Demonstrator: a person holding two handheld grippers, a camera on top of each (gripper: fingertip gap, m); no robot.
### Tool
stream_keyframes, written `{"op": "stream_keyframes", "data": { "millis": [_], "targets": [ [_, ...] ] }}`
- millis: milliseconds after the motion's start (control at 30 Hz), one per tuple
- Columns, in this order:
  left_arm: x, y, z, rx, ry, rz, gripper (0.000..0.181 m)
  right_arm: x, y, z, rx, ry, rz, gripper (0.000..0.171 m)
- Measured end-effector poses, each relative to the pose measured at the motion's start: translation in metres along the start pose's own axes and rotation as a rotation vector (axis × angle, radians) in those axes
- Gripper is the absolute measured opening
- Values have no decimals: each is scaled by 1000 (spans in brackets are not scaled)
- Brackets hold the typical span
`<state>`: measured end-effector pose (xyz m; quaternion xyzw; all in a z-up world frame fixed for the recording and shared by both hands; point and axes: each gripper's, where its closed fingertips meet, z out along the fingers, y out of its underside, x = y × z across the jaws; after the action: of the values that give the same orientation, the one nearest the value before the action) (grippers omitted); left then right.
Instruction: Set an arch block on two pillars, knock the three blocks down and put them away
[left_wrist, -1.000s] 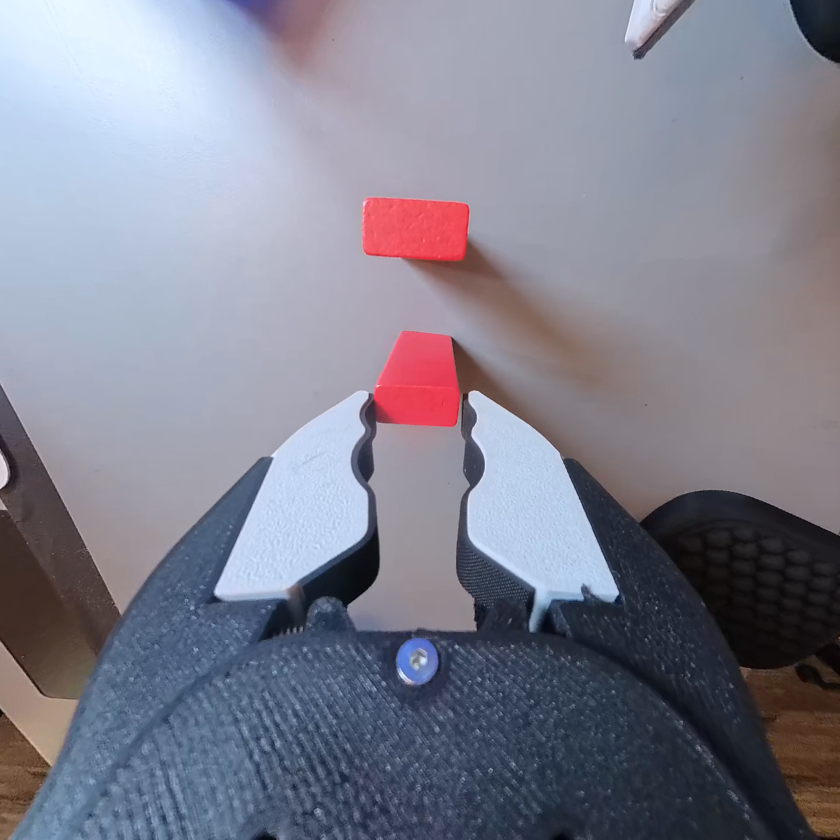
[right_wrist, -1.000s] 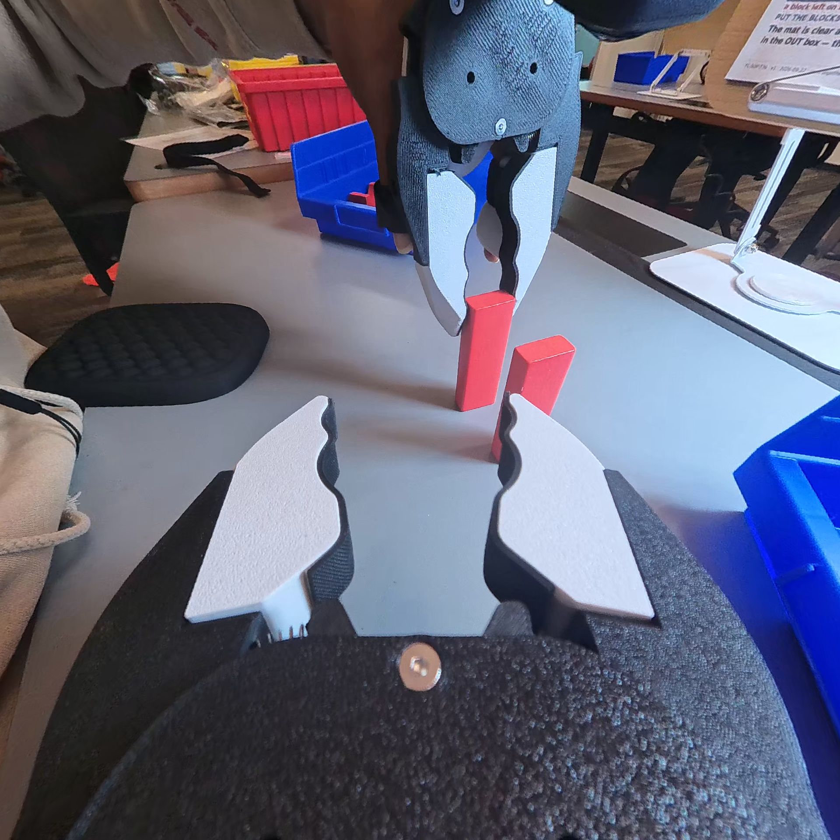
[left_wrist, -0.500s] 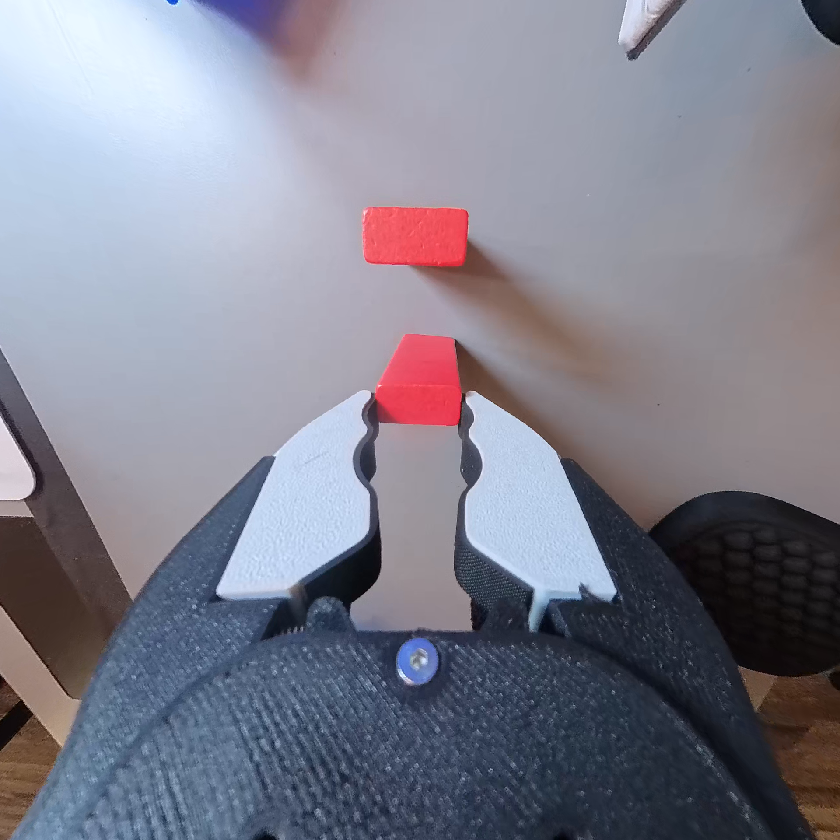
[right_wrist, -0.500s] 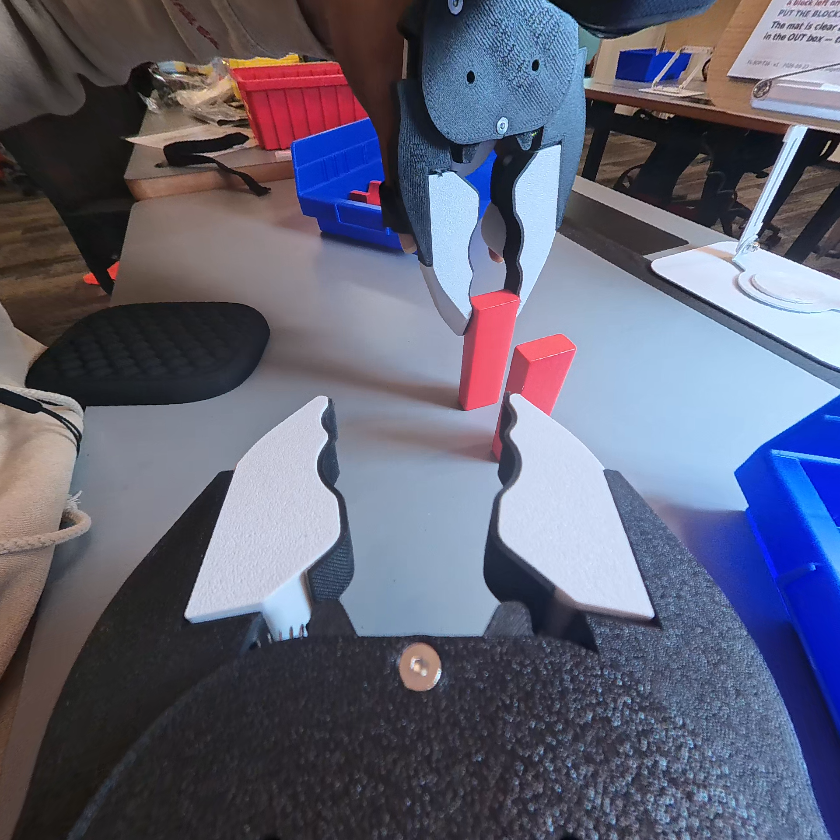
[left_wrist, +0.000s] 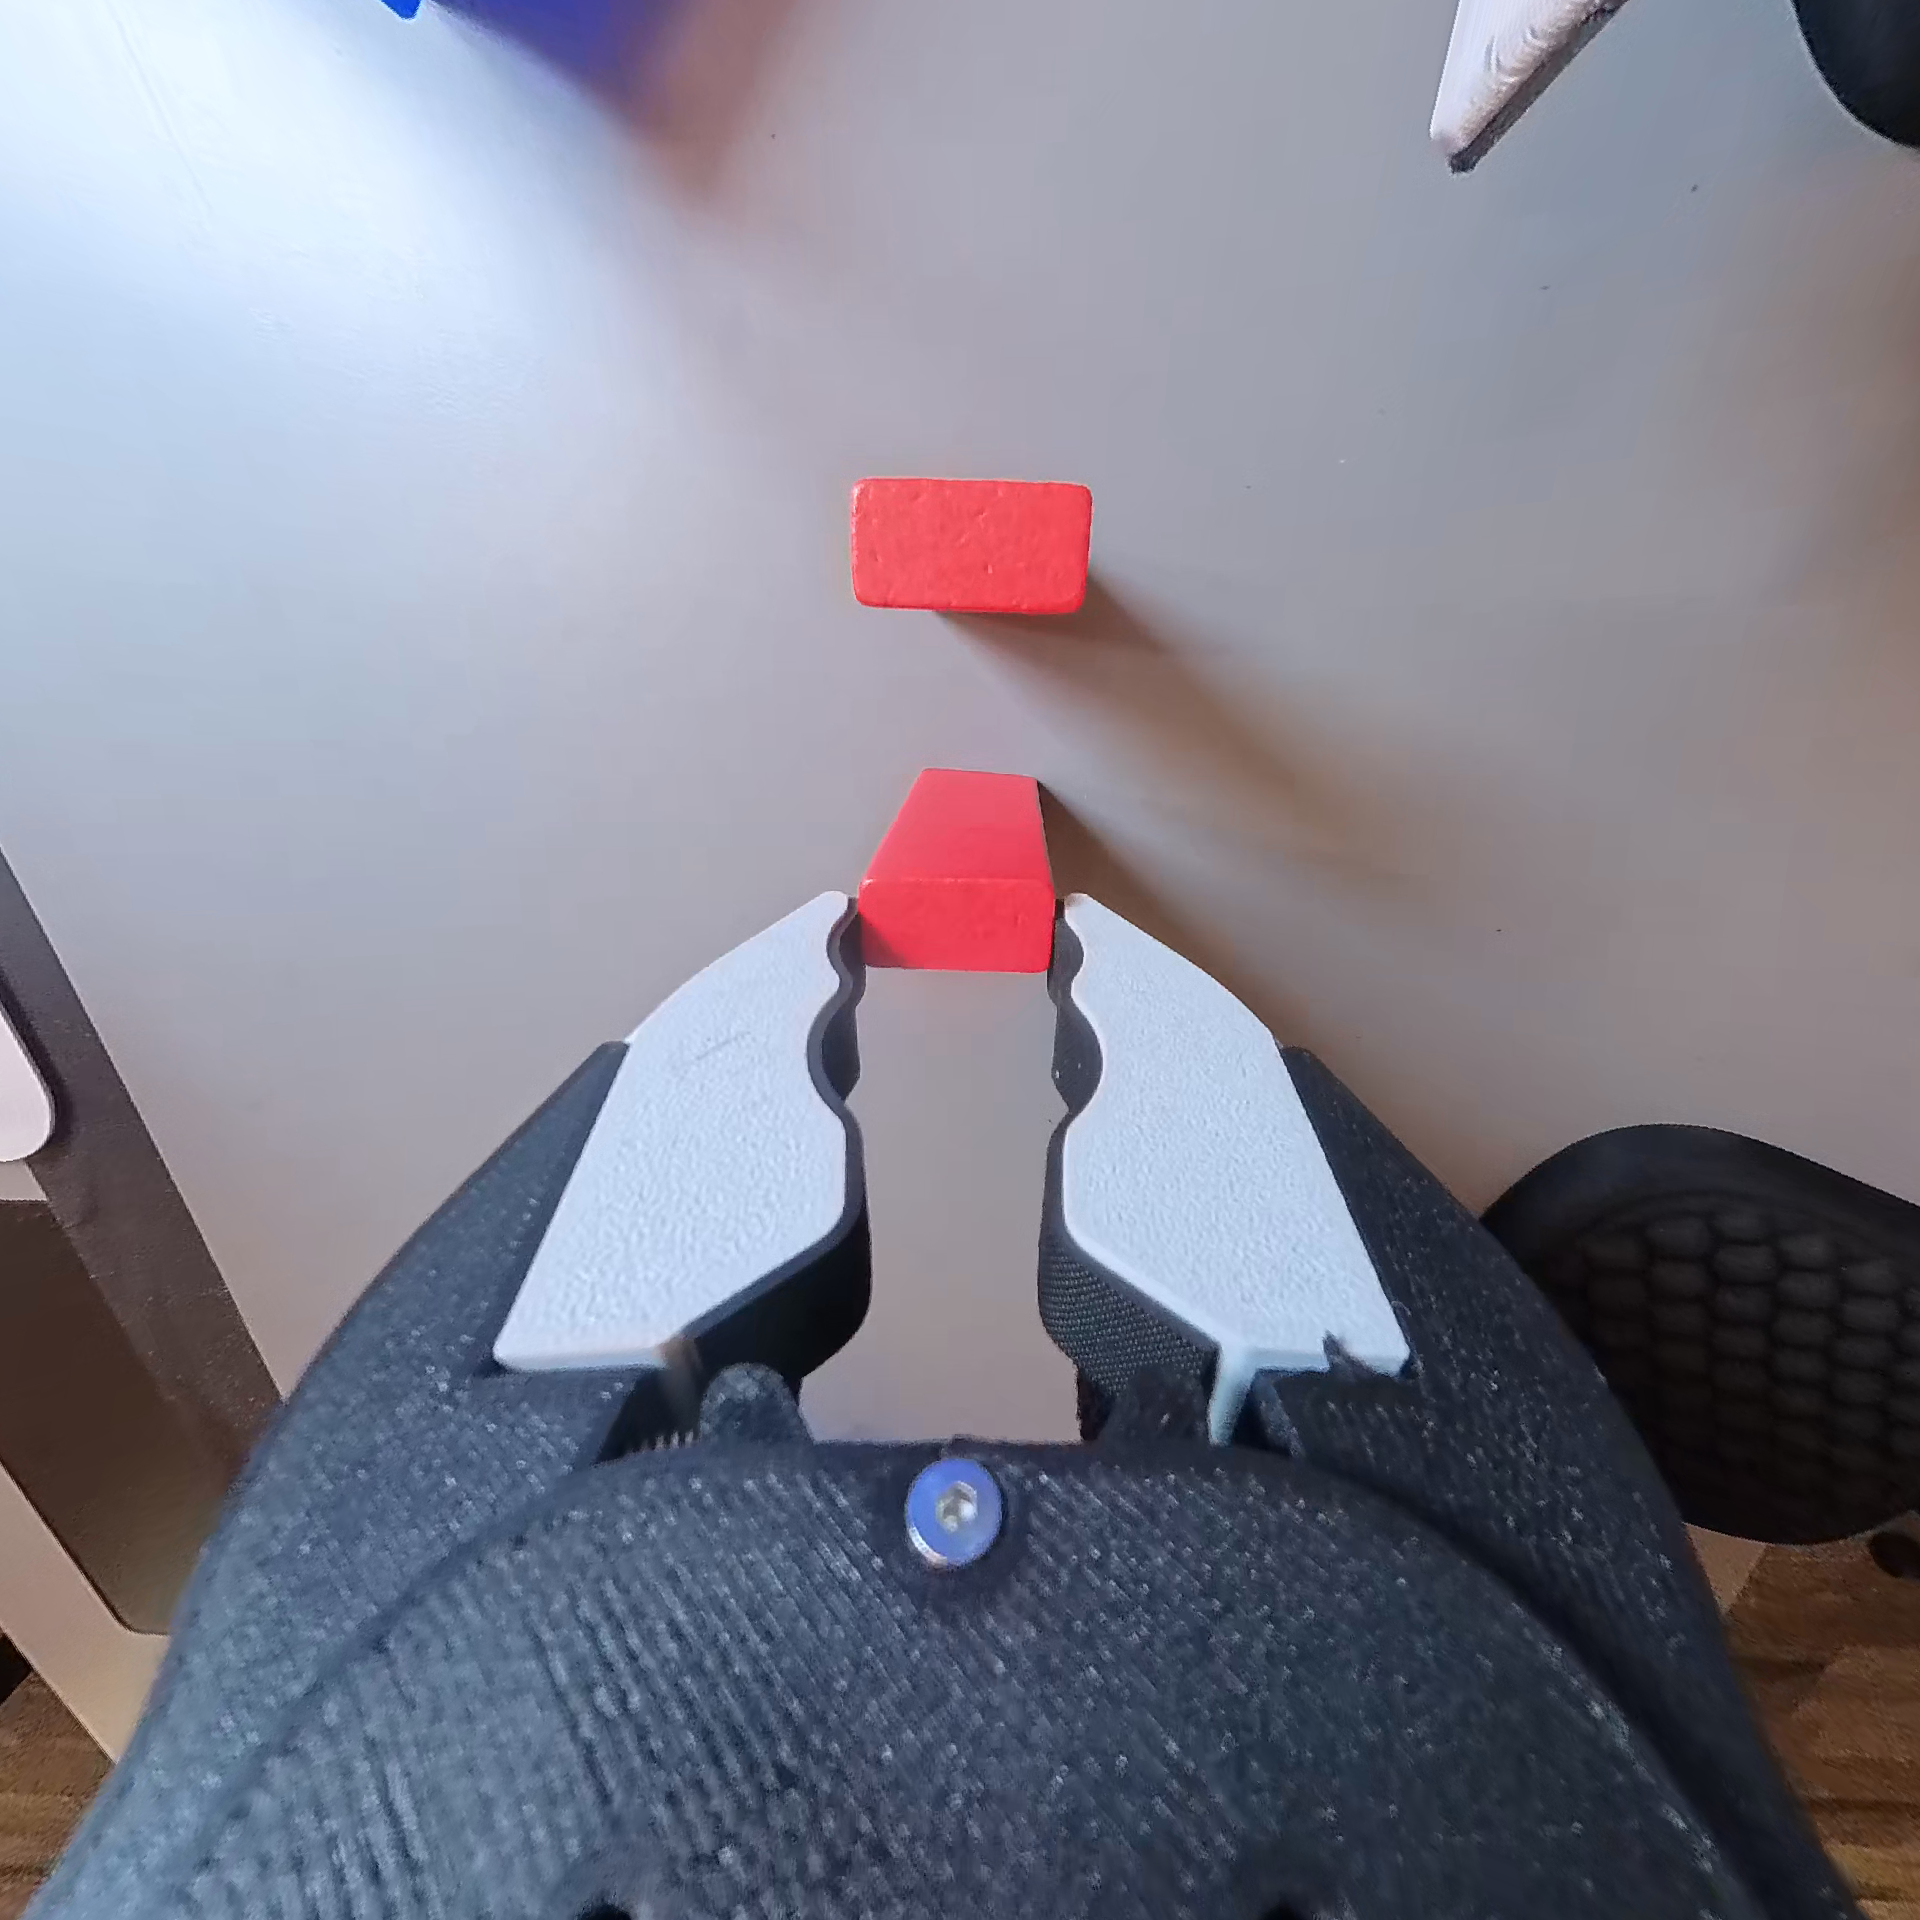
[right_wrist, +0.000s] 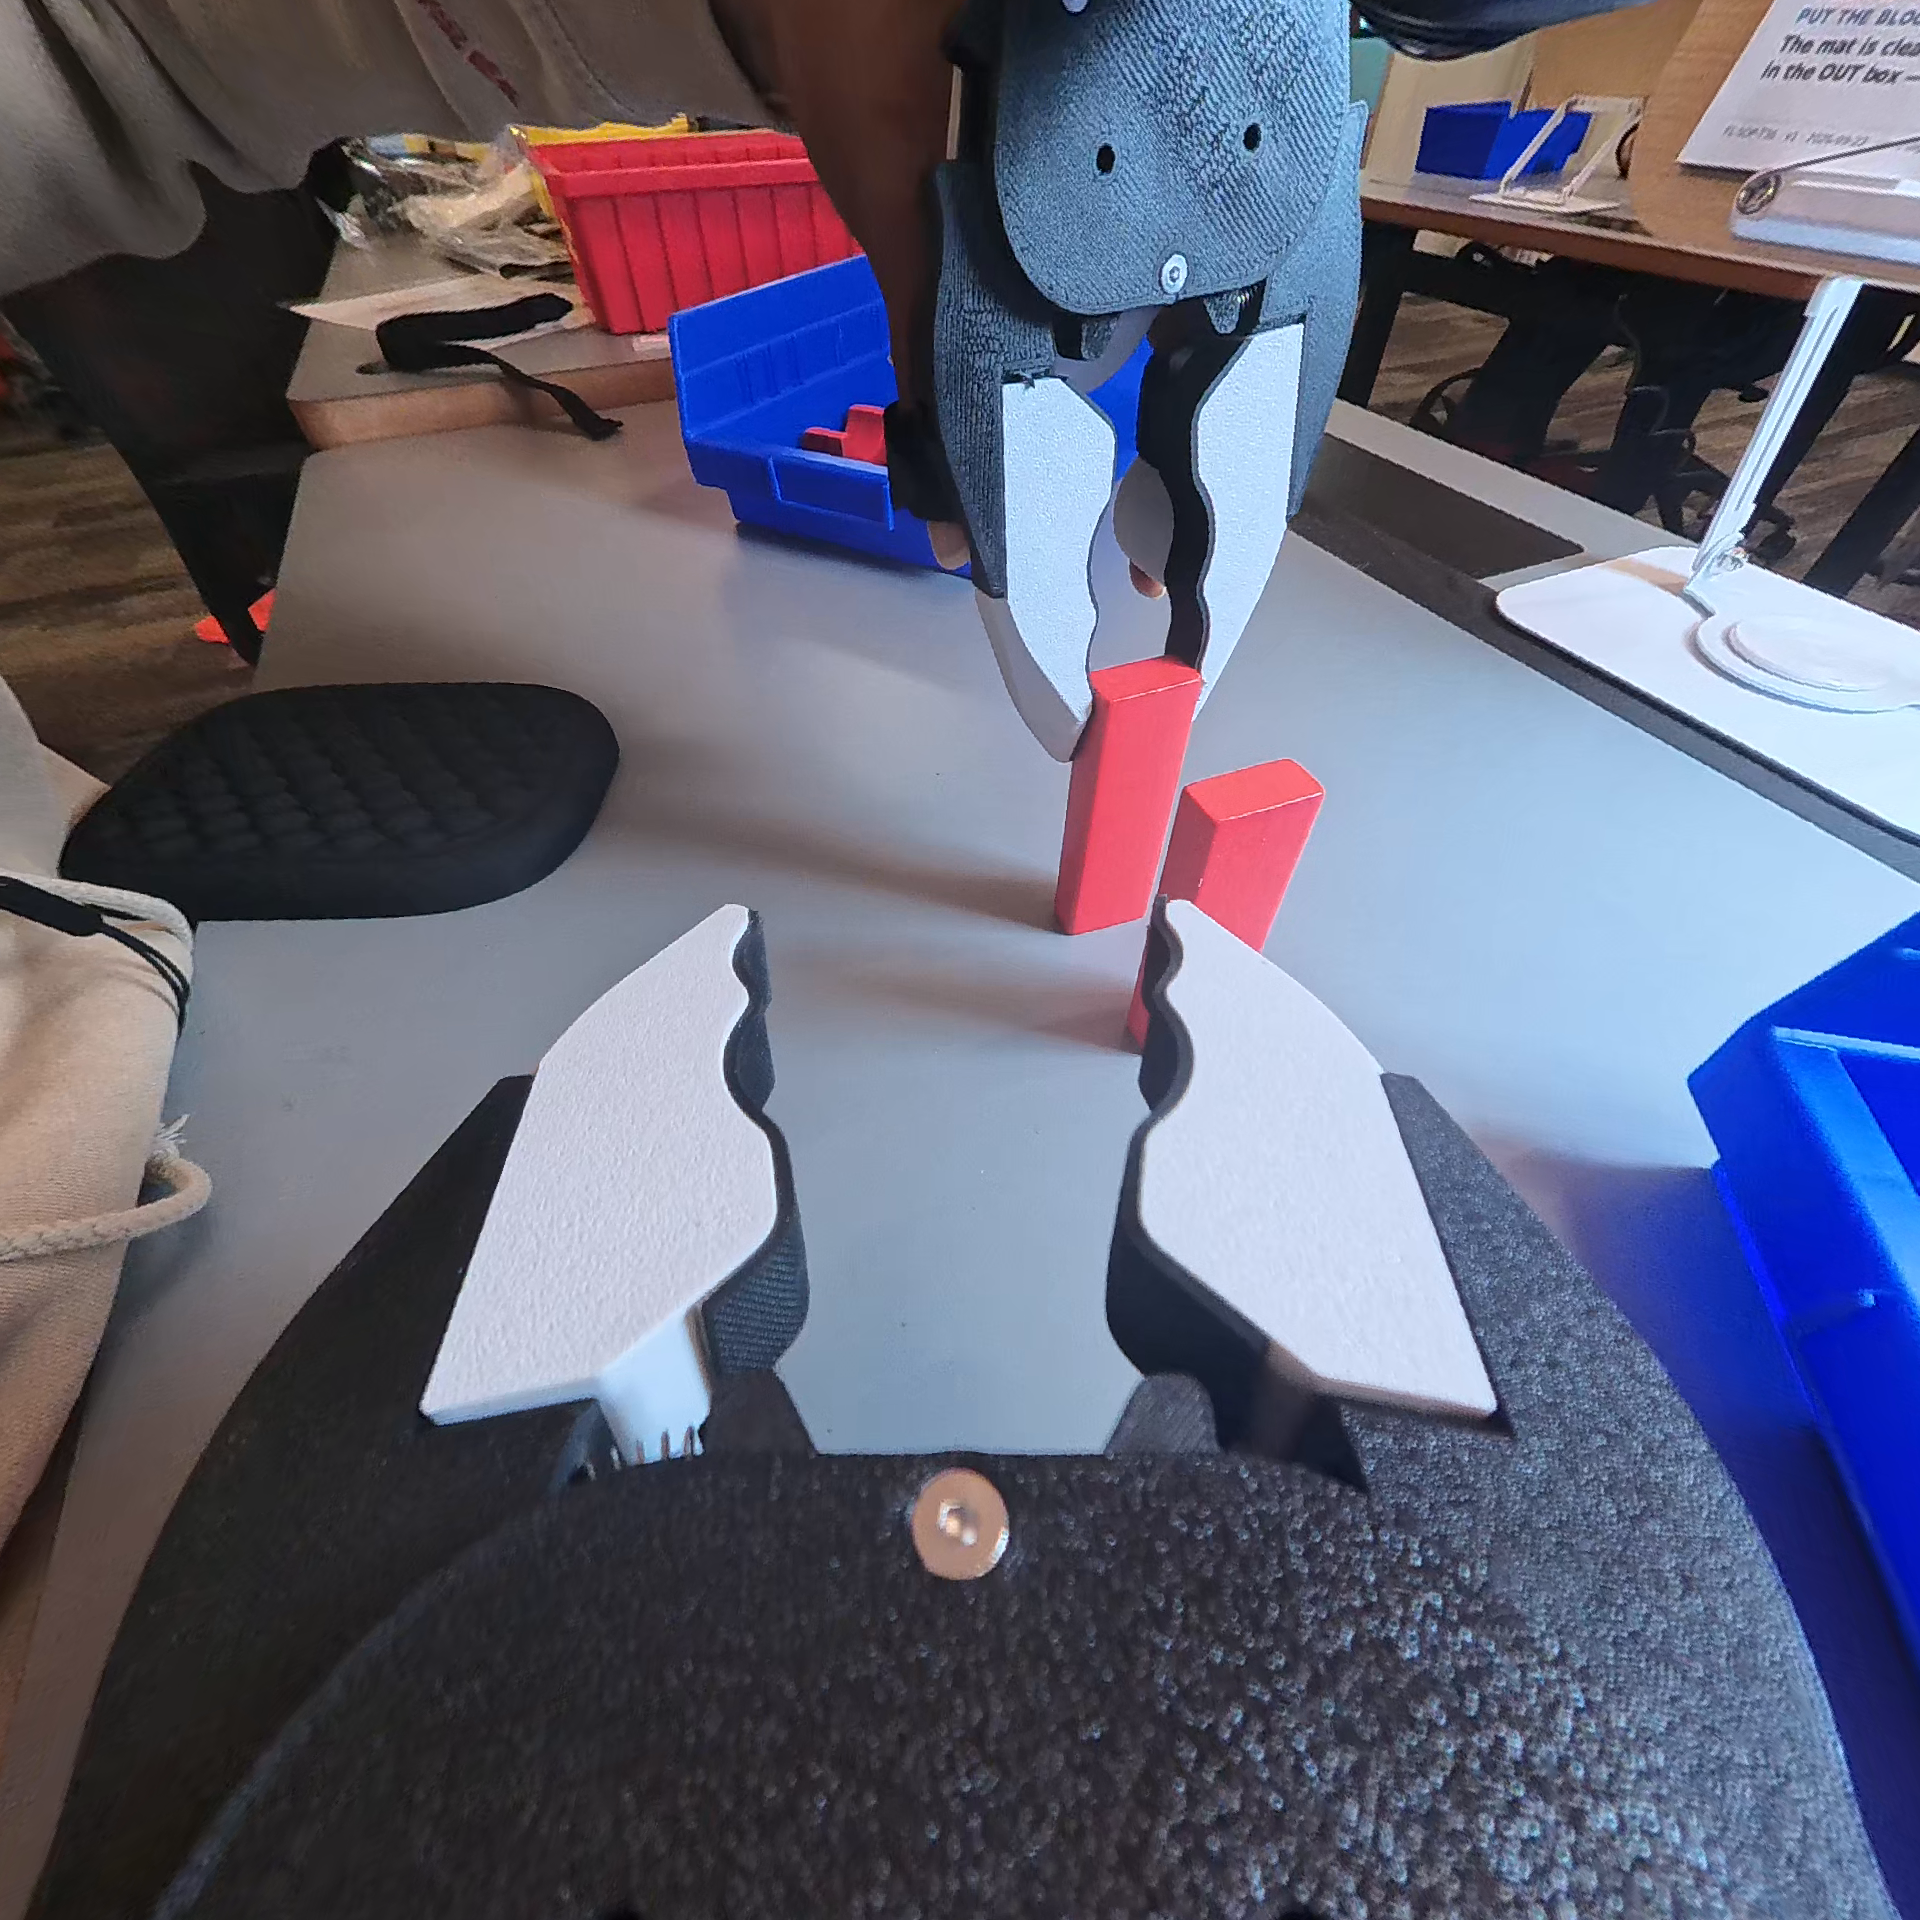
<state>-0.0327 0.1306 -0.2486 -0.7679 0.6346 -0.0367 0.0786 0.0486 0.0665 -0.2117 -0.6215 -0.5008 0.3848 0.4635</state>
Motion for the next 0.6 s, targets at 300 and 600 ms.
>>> {"op": "stream_keyframes", "data": {
  "millis": [300, 600],
  "targets": [
    [1, 3, 3, -15, 13, -4, 37, 0, 0, 0, 0, 0, -1, 70],
    [1, 2, 2, -8, 12, -5, 38, 0, 0, -1, 0, 0, -1, 70]
  ]
}}
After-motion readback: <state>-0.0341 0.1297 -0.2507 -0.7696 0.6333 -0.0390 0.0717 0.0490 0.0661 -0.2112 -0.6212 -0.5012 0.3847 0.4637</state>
